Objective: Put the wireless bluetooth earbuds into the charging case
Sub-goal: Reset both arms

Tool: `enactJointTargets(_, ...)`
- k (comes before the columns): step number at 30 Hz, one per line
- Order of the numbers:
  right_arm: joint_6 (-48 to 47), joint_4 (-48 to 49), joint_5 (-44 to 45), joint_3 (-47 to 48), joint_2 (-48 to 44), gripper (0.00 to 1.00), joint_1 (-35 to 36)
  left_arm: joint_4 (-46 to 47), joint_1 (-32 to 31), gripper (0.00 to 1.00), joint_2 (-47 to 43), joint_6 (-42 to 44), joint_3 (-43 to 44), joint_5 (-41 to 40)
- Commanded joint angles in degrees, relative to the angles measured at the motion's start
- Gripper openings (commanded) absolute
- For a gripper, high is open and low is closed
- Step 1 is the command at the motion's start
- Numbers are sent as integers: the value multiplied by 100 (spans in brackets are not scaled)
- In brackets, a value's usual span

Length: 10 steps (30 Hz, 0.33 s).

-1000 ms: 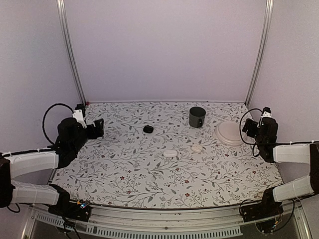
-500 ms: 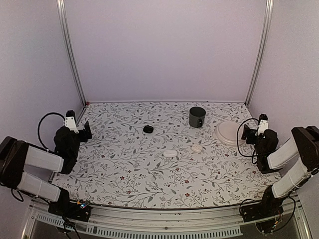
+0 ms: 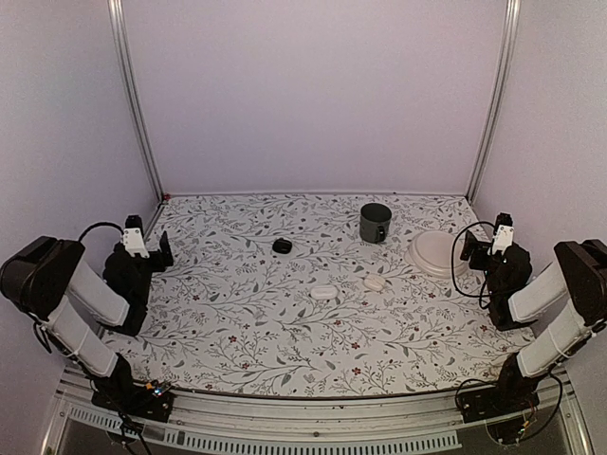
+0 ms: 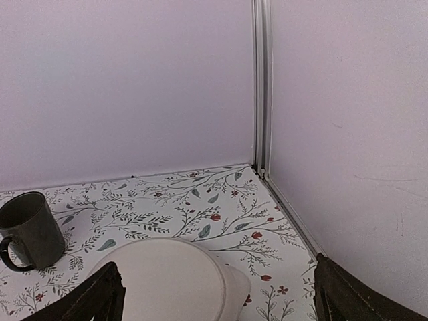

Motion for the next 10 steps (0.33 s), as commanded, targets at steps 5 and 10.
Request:
enactJointTargets(5,-37,176,-103,23,63,99,-29,-226,105,96,-31,-67,206,6)
enactJointTargets(10,-36,171,-114,21,63,99,-30,-229,105,96,-33,-70,204,6)
